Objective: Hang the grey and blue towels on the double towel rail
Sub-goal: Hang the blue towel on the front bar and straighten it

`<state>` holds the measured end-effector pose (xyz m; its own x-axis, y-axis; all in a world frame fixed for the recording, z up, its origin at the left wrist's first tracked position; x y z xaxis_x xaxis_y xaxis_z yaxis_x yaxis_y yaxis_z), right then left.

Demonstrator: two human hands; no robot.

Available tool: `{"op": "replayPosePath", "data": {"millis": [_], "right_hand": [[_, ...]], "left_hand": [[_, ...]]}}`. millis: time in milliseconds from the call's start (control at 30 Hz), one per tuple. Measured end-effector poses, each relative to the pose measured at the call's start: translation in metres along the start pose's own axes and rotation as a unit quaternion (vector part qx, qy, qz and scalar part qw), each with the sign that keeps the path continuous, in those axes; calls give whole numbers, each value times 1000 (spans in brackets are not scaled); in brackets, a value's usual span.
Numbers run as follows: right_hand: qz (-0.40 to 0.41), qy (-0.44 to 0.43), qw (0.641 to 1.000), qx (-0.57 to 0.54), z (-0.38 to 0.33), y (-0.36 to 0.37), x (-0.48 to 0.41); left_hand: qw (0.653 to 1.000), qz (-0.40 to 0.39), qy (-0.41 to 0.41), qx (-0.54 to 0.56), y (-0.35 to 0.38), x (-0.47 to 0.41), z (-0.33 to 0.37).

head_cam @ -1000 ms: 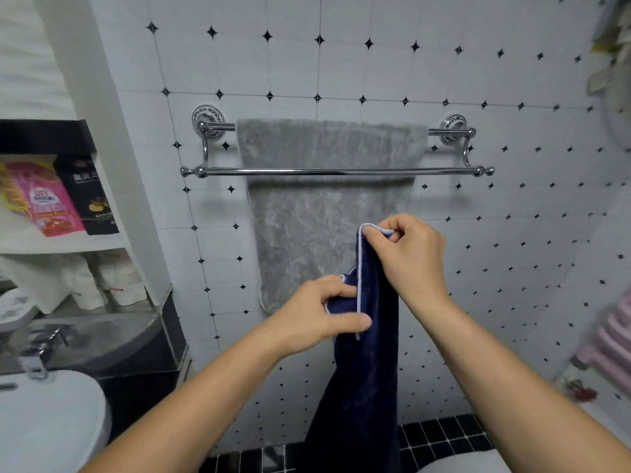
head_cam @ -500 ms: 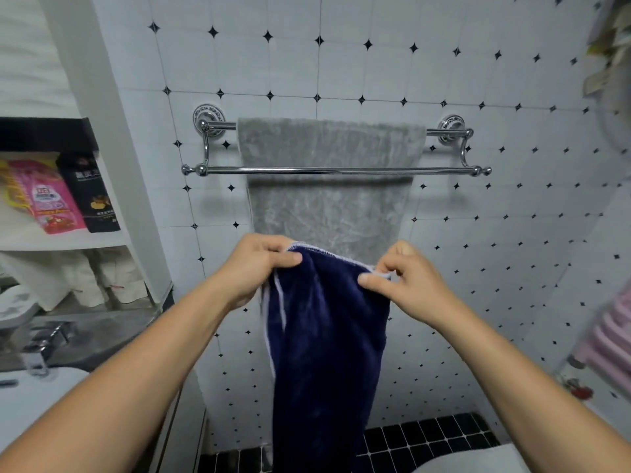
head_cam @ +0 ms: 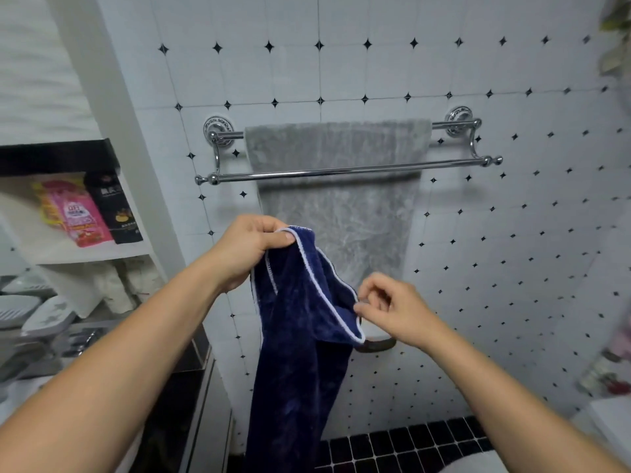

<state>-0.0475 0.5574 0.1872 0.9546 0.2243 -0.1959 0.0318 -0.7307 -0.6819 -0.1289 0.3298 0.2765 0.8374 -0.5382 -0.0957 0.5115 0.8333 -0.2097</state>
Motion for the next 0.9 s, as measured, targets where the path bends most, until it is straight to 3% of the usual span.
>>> {"op": "replayPosePath", "data": {"millis": [67,167,233,333,400,500,633,800,900], "right_hand": [[46,-42,993,-98,-21,-8,-6],[26,-45,999,-9,-64,8,-25],[70,-18,996,44,-79,9,-38],[53,-37,996,-66,-83,2,-51],[55,-50,996,-48,-83,0,-55],[109,-54,990,-72,-80,-7,-56],[126,-85,979,-138,-78,-22,-48],[110,-114,978,-133,-86,-28,-37],[109,-118,978,-130,-87,-30,-28]], "left_hand": [[1000,6,-2,-2,3,2,0],[1000,-3,1,-3,14,3,3],[1000,-18,6,0,19,6,7],[998,-55,30,0,21,11,12],[995,-67,68,-17,22,17,13],[991,-36,119,-40,20,26,4],[997,17,71,-39,20,35,-36],[992,11,101,79,38,37,-43],[985,31,139,92,52,34,-32]]}}
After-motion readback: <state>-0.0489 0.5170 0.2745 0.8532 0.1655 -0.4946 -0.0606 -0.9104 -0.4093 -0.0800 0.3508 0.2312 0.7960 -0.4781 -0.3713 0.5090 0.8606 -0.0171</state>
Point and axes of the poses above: each hand's wrist, its own x-axis away from the middle knuckle, its own y-axis out of the palm, z = x × y, the point moved 4 cm from there along -x, towards the middle knuckle, and after that the axes turned 11 degrees about -z, right-handed, at the moved point
